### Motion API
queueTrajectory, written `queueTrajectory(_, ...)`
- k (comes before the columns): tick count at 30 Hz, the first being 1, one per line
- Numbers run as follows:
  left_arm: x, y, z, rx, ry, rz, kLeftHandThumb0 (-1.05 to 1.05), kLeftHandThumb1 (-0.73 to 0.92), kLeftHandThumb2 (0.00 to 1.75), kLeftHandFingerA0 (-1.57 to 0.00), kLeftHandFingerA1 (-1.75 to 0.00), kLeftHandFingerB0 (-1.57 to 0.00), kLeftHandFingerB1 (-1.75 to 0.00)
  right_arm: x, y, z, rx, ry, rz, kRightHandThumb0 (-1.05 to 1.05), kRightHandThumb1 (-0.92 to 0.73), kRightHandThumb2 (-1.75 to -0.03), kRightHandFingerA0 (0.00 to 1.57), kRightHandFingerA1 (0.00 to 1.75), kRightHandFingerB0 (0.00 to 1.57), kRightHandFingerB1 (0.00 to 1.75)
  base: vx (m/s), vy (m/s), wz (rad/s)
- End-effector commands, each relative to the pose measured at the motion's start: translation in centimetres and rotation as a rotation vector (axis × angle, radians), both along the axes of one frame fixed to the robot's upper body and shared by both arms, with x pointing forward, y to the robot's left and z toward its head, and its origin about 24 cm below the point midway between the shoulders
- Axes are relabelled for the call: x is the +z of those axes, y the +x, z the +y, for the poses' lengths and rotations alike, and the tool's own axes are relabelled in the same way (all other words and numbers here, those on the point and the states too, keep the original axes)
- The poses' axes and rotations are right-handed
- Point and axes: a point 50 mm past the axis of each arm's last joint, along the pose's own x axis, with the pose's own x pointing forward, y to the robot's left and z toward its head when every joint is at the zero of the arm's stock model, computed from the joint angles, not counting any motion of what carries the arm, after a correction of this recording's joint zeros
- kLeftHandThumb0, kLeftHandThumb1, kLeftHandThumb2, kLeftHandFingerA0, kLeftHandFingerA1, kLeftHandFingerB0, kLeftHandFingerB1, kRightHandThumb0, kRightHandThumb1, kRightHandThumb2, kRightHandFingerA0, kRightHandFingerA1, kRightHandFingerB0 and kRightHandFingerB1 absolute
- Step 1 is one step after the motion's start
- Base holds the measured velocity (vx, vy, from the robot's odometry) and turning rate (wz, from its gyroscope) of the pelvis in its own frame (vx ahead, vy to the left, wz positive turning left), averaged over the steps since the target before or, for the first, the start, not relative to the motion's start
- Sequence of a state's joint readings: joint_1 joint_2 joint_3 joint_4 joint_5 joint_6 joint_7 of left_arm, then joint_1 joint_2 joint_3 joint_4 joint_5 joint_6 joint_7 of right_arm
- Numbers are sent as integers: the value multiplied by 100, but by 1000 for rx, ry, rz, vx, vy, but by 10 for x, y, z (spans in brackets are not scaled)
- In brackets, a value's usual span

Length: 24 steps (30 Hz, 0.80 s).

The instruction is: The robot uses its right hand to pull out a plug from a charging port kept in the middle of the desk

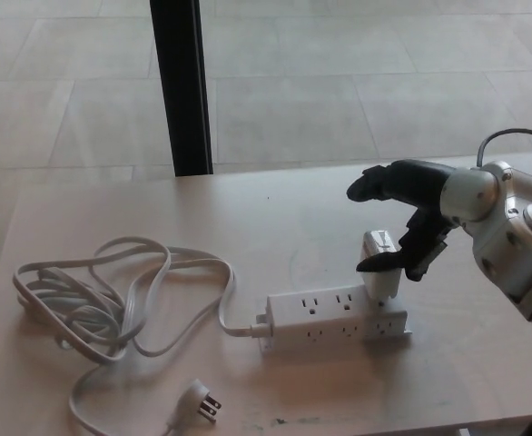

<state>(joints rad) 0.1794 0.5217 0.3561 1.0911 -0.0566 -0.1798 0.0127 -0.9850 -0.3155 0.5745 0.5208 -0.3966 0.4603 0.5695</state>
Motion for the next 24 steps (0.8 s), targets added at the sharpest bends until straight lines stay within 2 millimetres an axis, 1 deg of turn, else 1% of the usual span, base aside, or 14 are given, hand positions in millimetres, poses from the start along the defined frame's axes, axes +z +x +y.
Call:
queueTrajectory(1,6,0,7,0,18,6,-62,60,59,-87,-84,-63,-45,1,0,-5,-18,-39,38,-64,-46,-56,84,129,20,30,0,0,0)
queueTrajectory(2,7,0,7,-3,17,3,-62,61,59,-89,-83,-63,-46,-1,0,-9,-20,-37,46,-75,-41,-76,90,115,22,41,0,0,0)
queueTrajectory(4,7,0,7,0,19,5,-61,61,58,-93,-90,-61,-44,-3,-1,-13,-19,-40,51,-76,-41,-78,98,108,24,43,0,0,0)
queueTrajectory(7,7,1,8,5,16,6,-61,61,59,-90,-83,-59,-44,-6,-1,-17,-19,-47,54,-72,-39,-80,104,108,20,44,0,0,0)
queueTrajectory(8,7,1,8,7,14,4,-61,61,59,-87,-81,-59,-44,-7,-2,-18,-13,-48,54,-68,-48,-55,101,110,27,36,0,0,0)
queueTrajectory(10,7,1,8,6,15,3,-61,61,59,-89,-86,-59,-44,-8,-2,-18,-9,-48,58,-68,-48,-56,102,108,27,35,0,0,0)
queueTrajectory(11,7,1,7,-8,23,6,-62,62,59,-91,-85,-61,-44,-10,-2,-17,-10,-57,63,-70,-39,-80,99,101,22,44,0,0,0)
queueTrajectory(12,7,1,7,-3,17,3,-62,61,59,-91,-85,-62,-44,-12,-3,-16,-11,-47,65,-68,-47,-55,97,101,28,31,0,0,0)
queueTrajectory(15,7,2,7,-4,16,1,-63,61,59,-88,-82,-62,-44,-14,-4,-16,-4,-43,67,-68,-48,-56,92,99,29,32,0,0,0)
queueTrajectory(16,8,2,7,0,16,-1,-61,61,59,-88,-85,-61,-45,-15,-5,-13,0,-44,71,-74,-40,-80,93,104,24,42,0,0,0)
queueTrajectory(17,8,2,7,-4,20,0,-61,61,59,-89,-87,-60,-45,-16,-6,-11,4,-50,72,-70,-48,-55,90,112,30,31,0,0,0)
queueTrajectory(20,7,3,7,0,18,-2,-62,61,59,-90,-89,-61,-45,-17,-6,-6,8,-51,77,-71,-49,-56,92,117,30,30,0,0,0)
queueTrajectory(23,7,2,7,0,17,-8,-61,61,59,-88,-87,-63,-46,-19,-6,-5,17,-59,77,-72,-49,-56,89,110,30,30,0,0,0)
queueTrajectory(24,7,3,7,0,20,-4,-60,61,59,-89,-89,-63,-45,-21,-6,-5,13,-46,87,-69,-47,-56,93,116,29,31,0,0,0)
